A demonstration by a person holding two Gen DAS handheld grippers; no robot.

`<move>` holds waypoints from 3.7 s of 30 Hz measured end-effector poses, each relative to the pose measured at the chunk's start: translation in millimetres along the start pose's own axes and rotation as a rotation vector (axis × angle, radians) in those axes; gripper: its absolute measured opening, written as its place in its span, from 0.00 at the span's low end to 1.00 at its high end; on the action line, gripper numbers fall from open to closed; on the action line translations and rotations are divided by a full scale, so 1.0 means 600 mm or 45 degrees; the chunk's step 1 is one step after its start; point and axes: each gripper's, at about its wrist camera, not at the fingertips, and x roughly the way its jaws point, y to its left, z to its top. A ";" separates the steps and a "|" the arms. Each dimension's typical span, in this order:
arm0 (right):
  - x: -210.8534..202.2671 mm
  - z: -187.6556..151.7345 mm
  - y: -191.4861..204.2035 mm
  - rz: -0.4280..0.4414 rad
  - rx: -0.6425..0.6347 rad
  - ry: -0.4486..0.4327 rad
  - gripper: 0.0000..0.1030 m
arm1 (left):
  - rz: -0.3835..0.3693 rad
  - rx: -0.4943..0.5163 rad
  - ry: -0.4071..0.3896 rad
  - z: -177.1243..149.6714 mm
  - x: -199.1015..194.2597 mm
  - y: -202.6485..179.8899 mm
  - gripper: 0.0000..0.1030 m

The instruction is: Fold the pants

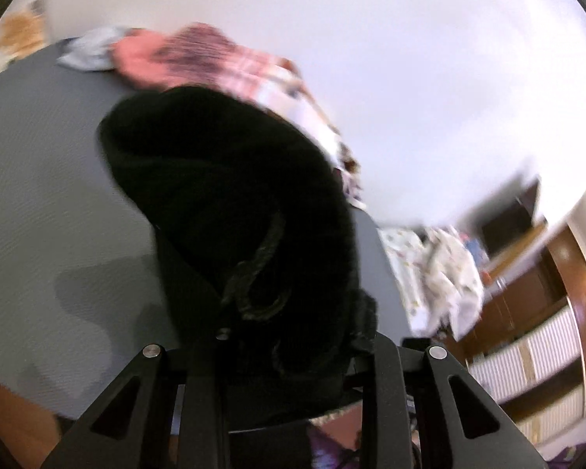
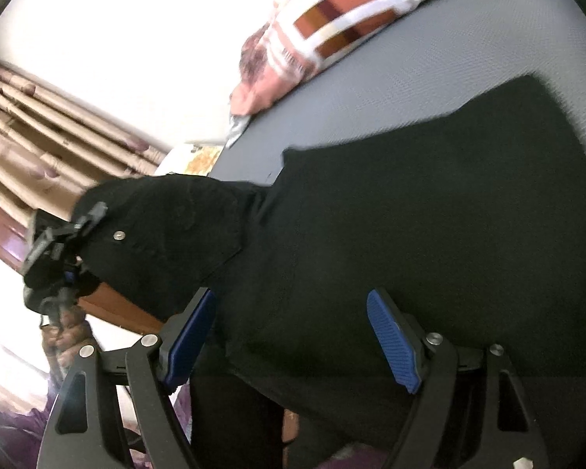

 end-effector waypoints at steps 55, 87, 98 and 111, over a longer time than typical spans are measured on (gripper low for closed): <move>-0.181 0.003 -0.088 -0.048 0.028 -0.086 0.40 | 0.177 -0.099 0.195 -0.072 0.142 0.089 0.79; -0.227 -0.024 -0.114 -0.195 0.153 -0.135 0.50 | 0.247 0.253 0.328 -0.129 0.209 0.029 0.79; -0.162 0.114 -0.139 -0.302 0.029 -0.172 0.77 | 0.254 0.220 0.330 -0.135 0.204 0.030 0.79; -0.119 0.158 -0.106 -0.250 -0.146 -0.141 0.34 | 0.293 0.197 0.333 -0.129 0.228 0.040 0.79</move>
